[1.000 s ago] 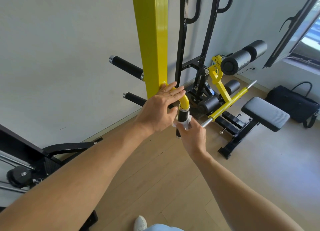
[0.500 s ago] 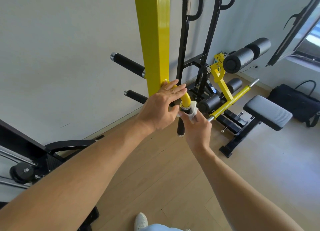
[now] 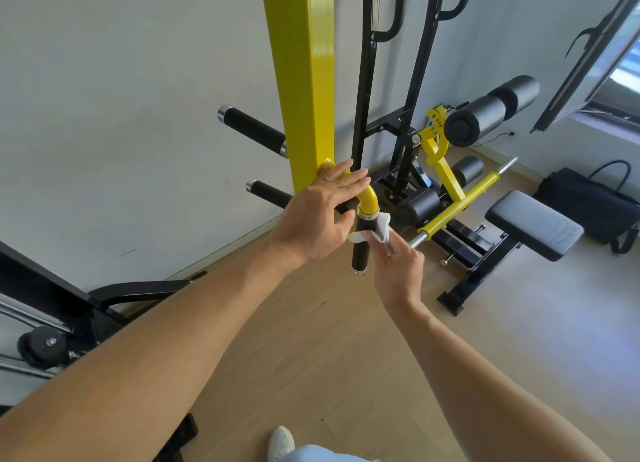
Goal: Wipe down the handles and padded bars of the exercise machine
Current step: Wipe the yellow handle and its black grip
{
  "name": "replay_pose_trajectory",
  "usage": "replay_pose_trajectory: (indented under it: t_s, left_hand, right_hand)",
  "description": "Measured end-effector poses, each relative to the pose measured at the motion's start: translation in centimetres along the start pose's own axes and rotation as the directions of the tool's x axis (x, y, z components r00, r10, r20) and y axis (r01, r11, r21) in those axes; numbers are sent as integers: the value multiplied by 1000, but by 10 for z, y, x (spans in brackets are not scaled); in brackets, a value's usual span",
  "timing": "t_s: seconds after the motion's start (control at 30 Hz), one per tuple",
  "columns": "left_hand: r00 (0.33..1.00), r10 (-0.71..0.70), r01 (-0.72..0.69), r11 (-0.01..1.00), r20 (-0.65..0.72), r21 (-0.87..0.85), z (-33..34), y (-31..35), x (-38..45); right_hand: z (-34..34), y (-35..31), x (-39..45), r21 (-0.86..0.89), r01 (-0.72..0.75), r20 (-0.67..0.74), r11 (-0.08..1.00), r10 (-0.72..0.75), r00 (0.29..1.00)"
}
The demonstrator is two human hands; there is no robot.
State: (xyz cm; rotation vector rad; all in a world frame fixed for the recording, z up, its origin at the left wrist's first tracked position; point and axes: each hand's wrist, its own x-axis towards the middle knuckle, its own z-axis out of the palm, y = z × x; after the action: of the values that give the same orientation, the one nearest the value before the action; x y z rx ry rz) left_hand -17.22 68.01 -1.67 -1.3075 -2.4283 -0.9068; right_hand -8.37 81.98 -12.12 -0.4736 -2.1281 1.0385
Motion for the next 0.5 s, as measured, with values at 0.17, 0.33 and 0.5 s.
replay_pose_trajectory:
  t_s: [0.17,0.33,0.5]
  left_hand:
    - [1000,-5,5,1000,-16,-10,1,-1,0]
    - [1000,-5,5,1000,-12,-15,1,1,2]
    - [1000,0,-1,1000,-30,-4,3,1,2]
  right_hand:
    - [5,41,-17,-145,-110,335,983,154,930]
    - [1,0,11,57,-48,90,997,43,995]
    - [18,-11,18,110,-120,163,987,101,981]
